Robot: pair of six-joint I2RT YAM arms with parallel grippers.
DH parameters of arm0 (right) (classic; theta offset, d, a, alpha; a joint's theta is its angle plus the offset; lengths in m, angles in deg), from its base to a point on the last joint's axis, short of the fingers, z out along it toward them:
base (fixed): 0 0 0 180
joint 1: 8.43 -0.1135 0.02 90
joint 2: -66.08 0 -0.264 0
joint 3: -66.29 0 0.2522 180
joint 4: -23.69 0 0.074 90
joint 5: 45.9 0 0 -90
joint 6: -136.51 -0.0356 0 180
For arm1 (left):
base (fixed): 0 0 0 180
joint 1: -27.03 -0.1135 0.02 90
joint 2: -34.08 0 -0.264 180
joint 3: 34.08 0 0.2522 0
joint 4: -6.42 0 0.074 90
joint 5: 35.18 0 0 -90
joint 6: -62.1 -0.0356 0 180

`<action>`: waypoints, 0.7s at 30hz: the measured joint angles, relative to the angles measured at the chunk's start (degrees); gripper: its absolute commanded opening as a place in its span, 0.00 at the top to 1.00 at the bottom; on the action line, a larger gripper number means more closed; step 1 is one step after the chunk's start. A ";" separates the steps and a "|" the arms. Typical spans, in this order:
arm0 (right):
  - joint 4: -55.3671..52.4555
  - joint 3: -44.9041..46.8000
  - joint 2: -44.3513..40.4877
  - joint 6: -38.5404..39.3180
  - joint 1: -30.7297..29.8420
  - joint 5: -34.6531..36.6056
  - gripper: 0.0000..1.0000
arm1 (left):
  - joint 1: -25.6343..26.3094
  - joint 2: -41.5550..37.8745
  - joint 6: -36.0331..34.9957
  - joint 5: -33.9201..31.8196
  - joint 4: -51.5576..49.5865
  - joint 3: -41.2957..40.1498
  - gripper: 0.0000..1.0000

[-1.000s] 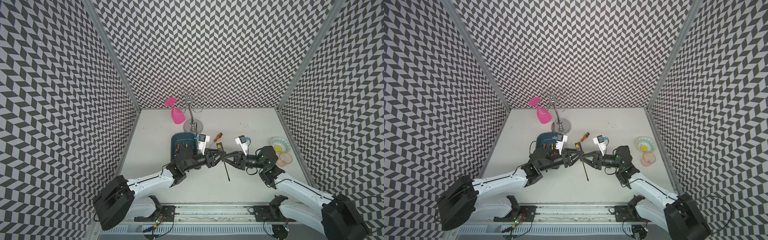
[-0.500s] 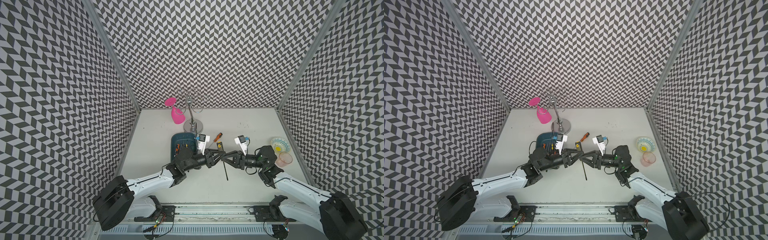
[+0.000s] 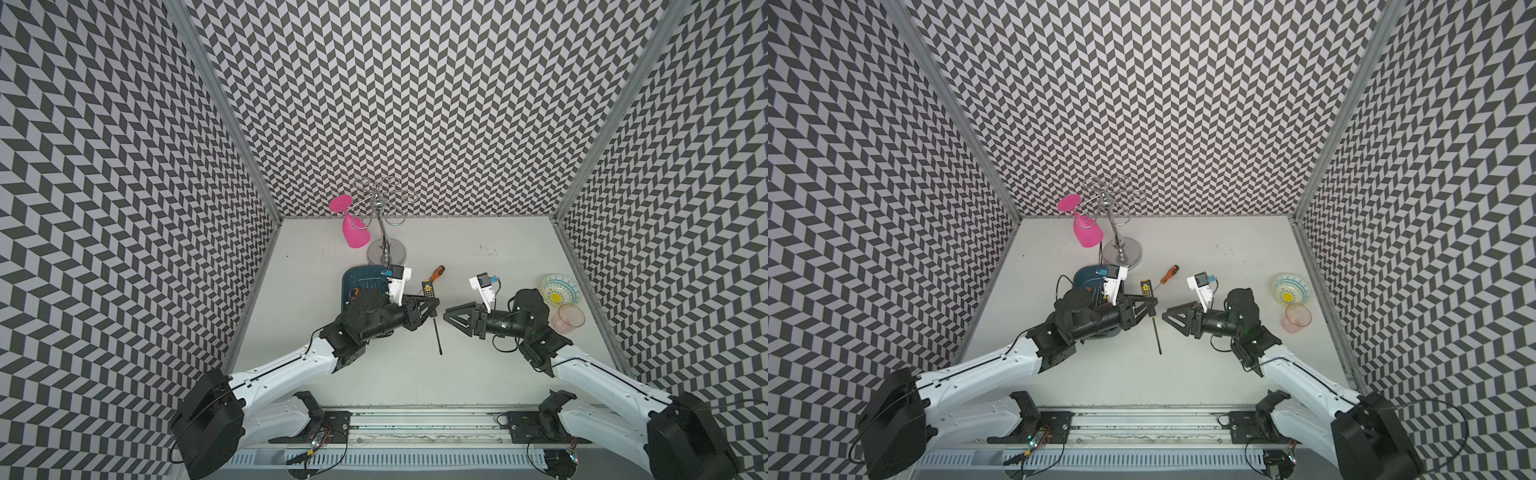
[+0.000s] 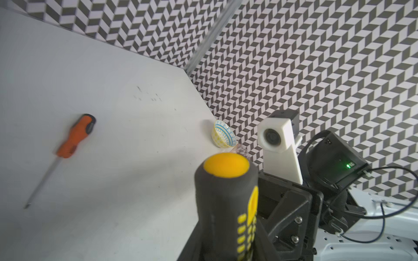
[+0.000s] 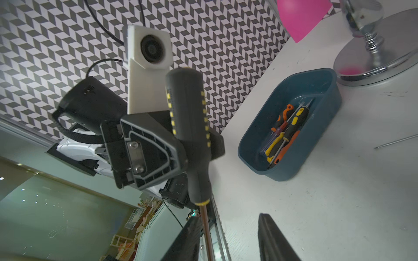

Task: Put the screwdriver on the desktop into the storage box
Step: Pick up the screwdriver from the center of the board, then place the screwdriver in the storage box.

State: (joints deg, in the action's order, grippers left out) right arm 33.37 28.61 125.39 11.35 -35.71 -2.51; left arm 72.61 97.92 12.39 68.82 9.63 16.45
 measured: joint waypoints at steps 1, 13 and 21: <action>-0.90 0.00 -0.09 0.52 0.20 0.68 0.55 | -0.90 -0.76 -0.50 -0.59 -2.14 0.57 0.99; -5.70 0.04 2.67 4.28 1.27 5.44 0.55 | -13.66 -3.15 -7.15 -7.85 -30.84 7.76 0.99; -6.38 0.52 3.82 5.09 1.66 6.38 0.55 | -18.69 4.55 -11.56 -16.61 -42.80 15.43 0.99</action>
State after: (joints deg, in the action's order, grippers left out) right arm 26.99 29.13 129.22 16.44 -34.05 3.87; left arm 53.92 102.46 0.83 52.21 -33.16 31.88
